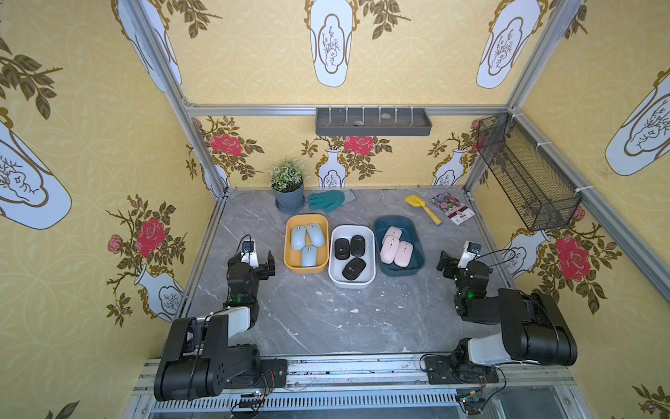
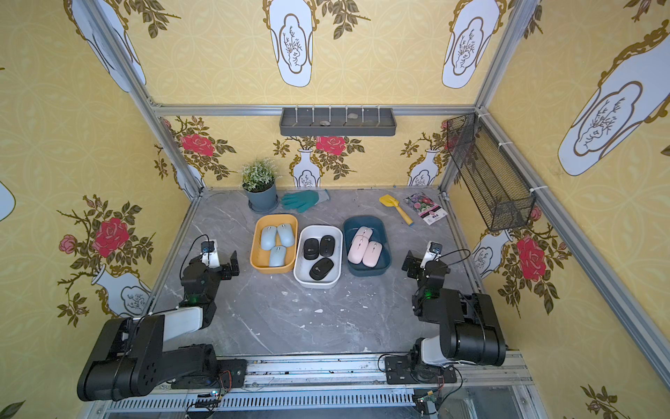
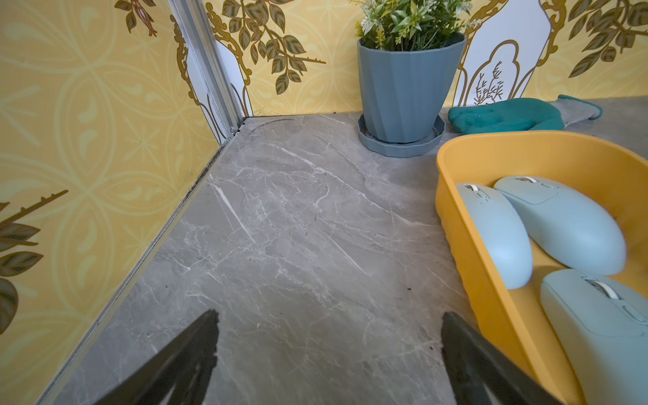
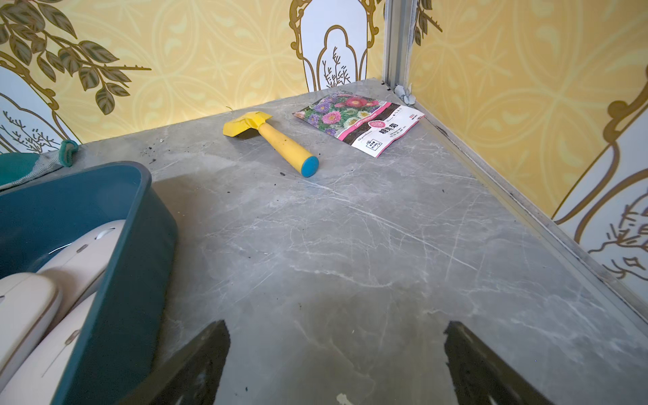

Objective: Place the mice by color into the storage box
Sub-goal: Reset both arms

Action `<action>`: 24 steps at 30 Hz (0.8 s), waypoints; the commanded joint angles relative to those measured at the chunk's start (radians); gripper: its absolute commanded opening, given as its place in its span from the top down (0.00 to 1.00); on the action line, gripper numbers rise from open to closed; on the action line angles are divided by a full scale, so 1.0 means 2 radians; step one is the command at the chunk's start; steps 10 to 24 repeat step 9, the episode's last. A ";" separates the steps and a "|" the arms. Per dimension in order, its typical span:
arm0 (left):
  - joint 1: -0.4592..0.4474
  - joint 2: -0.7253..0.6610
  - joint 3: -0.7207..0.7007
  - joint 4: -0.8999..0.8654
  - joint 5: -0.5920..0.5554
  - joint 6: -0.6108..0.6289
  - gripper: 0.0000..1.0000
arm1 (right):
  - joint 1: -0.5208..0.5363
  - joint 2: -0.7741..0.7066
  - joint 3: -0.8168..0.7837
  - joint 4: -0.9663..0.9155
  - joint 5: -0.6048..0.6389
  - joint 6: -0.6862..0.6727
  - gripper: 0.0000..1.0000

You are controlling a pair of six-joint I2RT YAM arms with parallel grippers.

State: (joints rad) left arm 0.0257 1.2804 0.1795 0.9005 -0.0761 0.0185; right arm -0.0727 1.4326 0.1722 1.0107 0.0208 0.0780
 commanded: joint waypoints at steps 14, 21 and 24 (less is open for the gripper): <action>0.000 0.001 -0.003 0.017 -0.001 -0.001 0.00 | 0.000 0.003 0.004 0.013 -0.042 -0.016 0.03; 0.000 0.001 -0.003 0.017 -0.001 -0.001 0.00 | 0.000 0.003 0.004 0.013 -0.042 -0.016 0.03; 0.000 0.001 -0.003 0.017 -0.001 -0.001 0.00 | 0.000 0.003 0.004 0.013 -0.042 -0.016 0.03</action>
